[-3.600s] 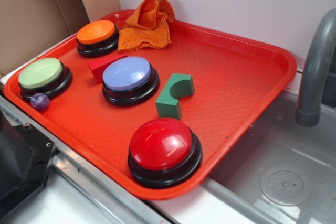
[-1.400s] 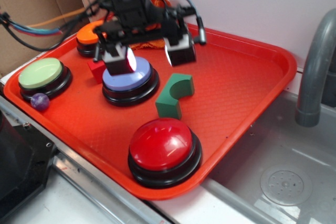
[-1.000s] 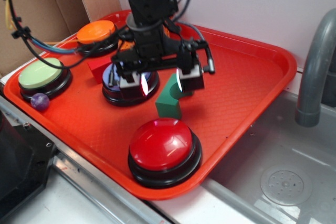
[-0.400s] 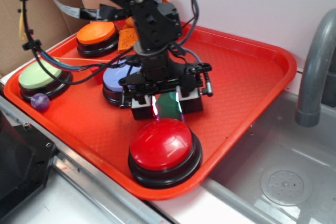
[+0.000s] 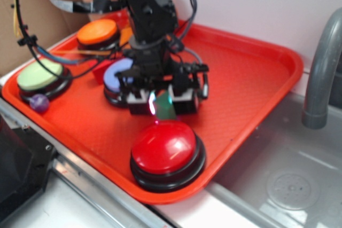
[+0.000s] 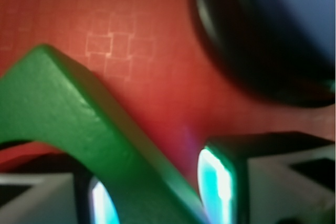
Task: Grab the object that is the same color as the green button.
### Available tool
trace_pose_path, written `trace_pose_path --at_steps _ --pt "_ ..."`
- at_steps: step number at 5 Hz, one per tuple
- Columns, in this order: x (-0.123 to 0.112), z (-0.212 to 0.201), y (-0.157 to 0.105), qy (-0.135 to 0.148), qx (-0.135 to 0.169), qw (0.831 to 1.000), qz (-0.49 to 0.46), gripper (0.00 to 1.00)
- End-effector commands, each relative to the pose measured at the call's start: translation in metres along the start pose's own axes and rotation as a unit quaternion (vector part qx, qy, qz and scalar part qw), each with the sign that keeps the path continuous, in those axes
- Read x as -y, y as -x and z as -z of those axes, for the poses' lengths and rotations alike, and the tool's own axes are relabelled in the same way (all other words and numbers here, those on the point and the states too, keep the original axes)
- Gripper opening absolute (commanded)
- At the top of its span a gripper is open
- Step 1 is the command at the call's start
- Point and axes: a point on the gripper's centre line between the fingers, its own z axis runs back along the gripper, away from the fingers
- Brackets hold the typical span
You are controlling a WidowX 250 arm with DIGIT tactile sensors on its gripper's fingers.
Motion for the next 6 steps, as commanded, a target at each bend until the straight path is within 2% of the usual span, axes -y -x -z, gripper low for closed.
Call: trace_pose_path --at_steps 1,2,3,4,5,6 --pt "0.007 -0.088 -0.036 0.005 0.044 0.991 0.126 0.00" --pt "-0.008 -0.135 -0.050 -0.013 0.056 0.982 0.178 0.00" --pt "-0.038 -0.173 -0.068 -0.023 0.075 0.980 0.184 0.00" --pt "-0.066 -0.189 -0.081 -0.038 0.091 0.978 0.186 0.00" --pt "-0.086 -0.183 -0.085 -0.041 0.071 0.982 0.169 0.00" --pt "-0.085 -0.182 -0.081 -0.067 0.065 0.983 0.157 0.31"
